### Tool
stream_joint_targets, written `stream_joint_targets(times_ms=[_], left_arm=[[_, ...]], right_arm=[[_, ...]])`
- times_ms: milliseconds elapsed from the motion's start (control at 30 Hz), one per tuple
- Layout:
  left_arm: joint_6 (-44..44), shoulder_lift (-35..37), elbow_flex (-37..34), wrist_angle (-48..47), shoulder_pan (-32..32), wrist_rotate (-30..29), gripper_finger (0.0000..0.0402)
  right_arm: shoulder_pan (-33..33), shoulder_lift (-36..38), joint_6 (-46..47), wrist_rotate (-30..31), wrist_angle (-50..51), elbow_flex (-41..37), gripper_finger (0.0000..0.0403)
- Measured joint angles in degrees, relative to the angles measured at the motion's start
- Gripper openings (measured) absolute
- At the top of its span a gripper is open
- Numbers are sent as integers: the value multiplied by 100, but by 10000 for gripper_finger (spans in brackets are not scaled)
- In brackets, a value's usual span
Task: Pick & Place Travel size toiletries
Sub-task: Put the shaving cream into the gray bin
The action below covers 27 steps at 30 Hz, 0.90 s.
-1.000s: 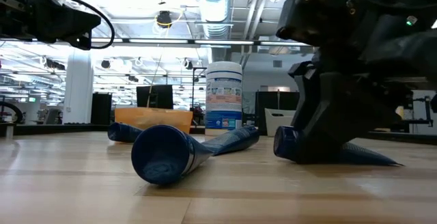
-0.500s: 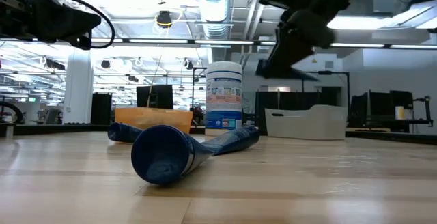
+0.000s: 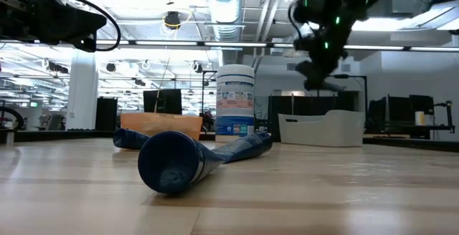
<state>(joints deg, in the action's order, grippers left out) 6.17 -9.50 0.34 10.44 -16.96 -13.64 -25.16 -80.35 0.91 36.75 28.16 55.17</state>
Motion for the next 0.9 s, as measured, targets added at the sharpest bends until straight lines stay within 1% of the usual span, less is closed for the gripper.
stream_joint_targets(times_ms=[67, 167, 333, 467, 633, 733, 833, 900], left_arm=[[-1, 0, 0, 6, 1, 0, 1], [0, 0, 0, 9, -1, 1, 1], [-2, 0, 0, 13, -1, 1, 1], [0, 0, 0, 30, 0, -1, 1], [0, 0, 0, 44, 1, -1, 1], [0, 0, 0, 48, -1, 1, 1], [0, 0, 0, 52, 1, 0, 1], [-1, 0, 0, 55, 0, -1, 1]], right_arm=[[-512, -148, -130, -354, -302, -85, 126], [-1044, -434, -158, -965, -745, -168, 130], [-1460, -993, -198, -1166, -1124, -176, 128], [-1487, -1318, -224, -1186, -1216, -176, 133], [-1407, -1462, -243, -1164, -1210, -174, 158], [-1328, -1403, -302, -1161, -1193, -142, 184], [-1199, -1217, -309, -1168, -1187, -69, 221], [-1069, -1047, -408, -1354, -1151, -38, 244]])
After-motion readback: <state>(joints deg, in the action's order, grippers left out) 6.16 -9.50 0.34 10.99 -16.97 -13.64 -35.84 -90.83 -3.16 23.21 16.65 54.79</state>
